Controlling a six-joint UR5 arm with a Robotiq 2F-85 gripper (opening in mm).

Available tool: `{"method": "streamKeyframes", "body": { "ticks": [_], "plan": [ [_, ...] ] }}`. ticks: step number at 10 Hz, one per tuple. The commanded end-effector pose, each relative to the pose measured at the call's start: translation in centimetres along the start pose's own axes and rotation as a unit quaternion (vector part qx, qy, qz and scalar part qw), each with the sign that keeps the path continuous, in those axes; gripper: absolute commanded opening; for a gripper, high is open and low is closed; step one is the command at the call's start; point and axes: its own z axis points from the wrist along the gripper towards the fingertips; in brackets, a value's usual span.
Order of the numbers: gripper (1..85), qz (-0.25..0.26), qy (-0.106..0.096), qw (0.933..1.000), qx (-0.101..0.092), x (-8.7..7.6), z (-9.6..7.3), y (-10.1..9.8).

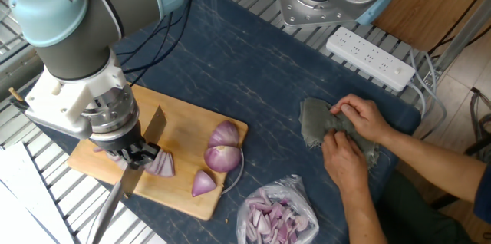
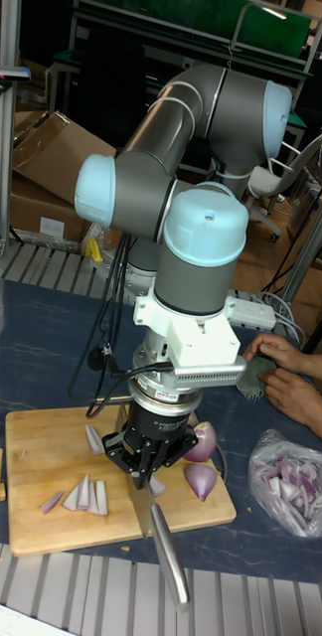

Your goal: Chop the onions

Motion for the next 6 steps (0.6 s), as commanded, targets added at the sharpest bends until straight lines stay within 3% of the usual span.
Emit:
{"method": "streamKeyframes", "body": {
  "ticks": [1,3,6],
  "plan": [
    [1.0,-0.004,0.003,1.0000,0.005,0.3,-0.5,-0.4],
    [1.0,-0.004,0.024,0.9995,0.021,1.4,-1.7,-0.8],
    [1.0,0.021,0.025,0.9995,-0.005,1.9,-2.4,1.1]
  ]
}}
